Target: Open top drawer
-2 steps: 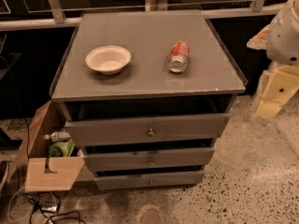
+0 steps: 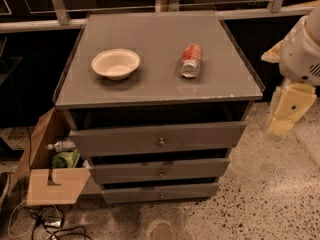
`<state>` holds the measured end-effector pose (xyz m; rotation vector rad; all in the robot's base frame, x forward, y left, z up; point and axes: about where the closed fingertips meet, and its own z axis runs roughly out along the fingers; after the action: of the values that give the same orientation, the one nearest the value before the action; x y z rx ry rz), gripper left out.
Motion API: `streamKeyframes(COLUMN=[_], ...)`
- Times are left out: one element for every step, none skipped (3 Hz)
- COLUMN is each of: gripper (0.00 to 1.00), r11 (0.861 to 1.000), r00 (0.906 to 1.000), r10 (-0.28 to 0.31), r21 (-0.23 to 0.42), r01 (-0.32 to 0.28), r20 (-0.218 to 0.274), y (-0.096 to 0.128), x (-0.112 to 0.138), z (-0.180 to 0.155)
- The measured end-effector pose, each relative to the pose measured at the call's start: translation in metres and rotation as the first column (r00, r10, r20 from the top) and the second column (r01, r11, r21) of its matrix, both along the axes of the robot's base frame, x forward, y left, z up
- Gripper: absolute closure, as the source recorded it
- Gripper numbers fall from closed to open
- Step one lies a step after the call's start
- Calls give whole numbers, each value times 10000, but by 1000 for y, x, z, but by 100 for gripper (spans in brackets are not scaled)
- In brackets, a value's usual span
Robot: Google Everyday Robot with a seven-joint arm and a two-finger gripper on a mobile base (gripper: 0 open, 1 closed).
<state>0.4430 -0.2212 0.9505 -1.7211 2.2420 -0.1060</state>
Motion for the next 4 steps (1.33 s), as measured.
streamKeyframes(gripper=[0,0,0,0], r11=[10000,9993,9986,9986], r00=[9998,9978,9933,9925], r10=[23,124,140,144], r21=[54,364,515,530], r01=[-22,-100,-81,-80], r20=[-202,-655,-1146,-1215], y=[-3,4,7,8], x=[7,12,14,14], z=[-30,-61,-94,-98])
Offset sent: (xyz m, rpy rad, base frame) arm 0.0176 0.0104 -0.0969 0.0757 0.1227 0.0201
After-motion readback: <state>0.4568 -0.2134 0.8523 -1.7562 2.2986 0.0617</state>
